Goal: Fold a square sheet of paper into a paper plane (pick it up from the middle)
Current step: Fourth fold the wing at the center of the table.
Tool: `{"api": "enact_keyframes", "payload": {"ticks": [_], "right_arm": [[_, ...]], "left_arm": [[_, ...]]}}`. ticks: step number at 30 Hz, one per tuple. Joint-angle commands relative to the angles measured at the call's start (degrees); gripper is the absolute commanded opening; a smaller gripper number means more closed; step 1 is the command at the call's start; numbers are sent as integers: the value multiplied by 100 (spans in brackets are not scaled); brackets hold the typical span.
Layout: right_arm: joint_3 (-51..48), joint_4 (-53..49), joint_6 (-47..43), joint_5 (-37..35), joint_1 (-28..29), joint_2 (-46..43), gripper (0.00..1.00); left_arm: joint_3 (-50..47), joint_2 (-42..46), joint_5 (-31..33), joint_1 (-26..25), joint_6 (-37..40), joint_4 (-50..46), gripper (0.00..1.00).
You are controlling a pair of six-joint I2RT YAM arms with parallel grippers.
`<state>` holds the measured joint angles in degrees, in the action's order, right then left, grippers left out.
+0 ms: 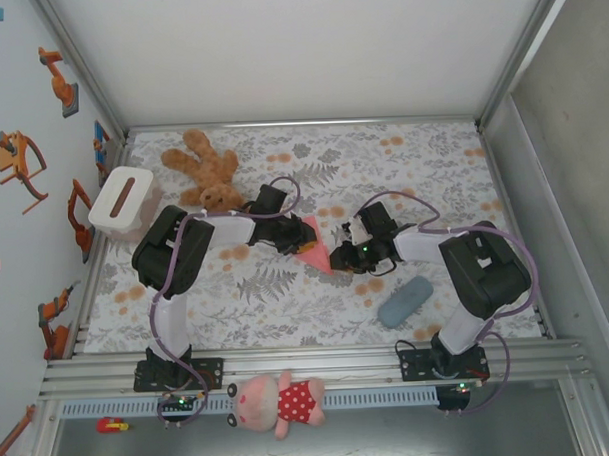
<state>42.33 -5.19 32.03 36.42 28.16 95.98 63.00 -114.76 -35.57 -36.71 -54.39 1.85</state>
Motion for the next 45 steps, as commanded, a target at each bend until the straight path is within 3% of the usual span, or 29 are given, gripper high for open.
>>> {"api": "enact_keyframes", "payload": {"ticks": [1,7,18,28,35,40,45], "right_arm": [[157,-242,-158,31,78,100,31],[247,-183,-128,29,172,125,33],[105,-278,-13,-355,183,253,18],[-80,-46,200,-375,181,344,13],[-160,67,231,-320,172,108,14],[-194,5,178,-410,163,-466,23],[-42,-72,94,-267,163,-385,23]], "left_arm": [[34,-222,209,-8,62,-381,21],[31,-222,217,-5,71,-423,21],[46,-153,217,-10,91,-427,22],[173,-27,201,1,108,-355,25],[204,-133,217,7,128,-430,25],[151,-134,209,11,133,-447,25],[126,-117,209,7,155,-438,25]]}}
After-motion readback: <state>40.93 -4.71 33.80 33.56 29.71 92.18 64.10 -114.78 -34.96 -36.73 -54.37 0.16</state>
